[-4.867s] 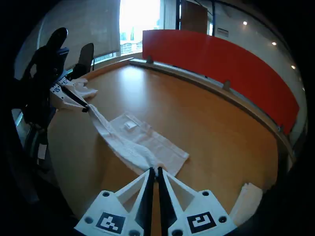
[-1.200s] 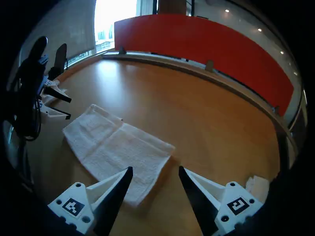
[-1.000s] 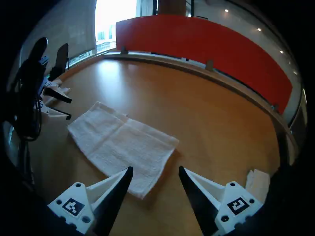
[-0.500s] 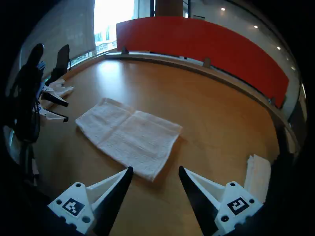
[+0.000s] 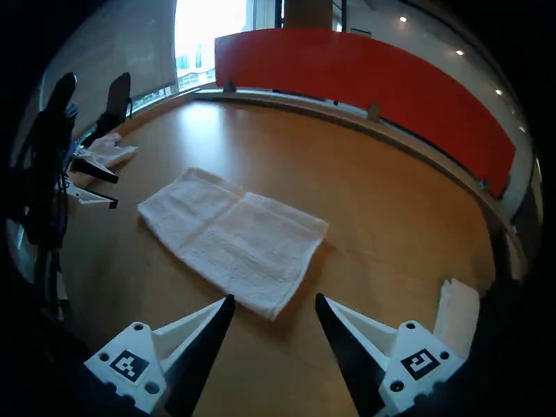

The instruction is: Fold towel

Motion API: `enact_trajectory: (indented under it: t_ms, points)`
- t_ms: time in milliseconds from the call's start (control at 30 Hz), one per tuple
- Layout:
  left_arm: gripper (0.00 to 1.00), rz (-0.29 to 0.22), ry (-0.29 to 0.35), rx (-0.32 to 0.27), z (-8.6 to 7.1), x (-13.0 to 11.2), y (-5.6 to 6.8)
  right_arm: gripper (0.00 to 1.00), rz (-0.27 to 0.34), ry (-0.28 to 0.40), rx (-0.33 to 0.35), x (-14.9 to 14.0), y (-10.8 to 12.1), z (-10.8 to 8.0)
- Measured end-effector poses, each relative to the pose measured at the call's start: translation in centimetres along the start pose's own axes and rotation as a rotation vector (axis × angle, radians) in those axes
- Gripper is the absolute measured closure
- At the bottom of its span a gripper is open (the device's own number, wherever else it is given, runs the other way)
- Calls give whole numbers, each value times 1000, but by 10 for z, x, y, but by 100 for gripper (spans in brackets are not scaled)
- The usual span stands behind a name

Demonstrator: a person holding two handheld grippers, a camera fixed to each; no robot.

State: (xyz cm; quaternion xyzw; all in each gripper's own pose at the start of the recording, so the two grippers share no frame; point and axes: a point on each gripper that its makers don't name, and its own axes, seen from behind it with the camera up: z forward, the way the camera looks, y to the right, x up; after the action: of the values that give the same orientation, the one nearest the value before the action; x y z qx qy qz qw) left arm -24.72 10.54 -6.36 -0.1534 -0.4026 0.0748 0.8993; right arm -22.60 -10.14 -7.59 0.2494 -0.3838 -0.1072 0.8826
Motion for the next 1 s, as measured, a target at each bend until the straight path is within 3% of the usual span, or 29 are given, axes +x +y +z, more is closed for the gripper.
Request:
enact_trajectory:
  t_ms: [533,1000]
  points:
    - [4,-119,21,87,-21,-23,-20,10,-68,-19,50,2,-1,12]
    - [4,-154,25,121,-34,-35,-29,13,-128,-52,88,-4,-1,20]
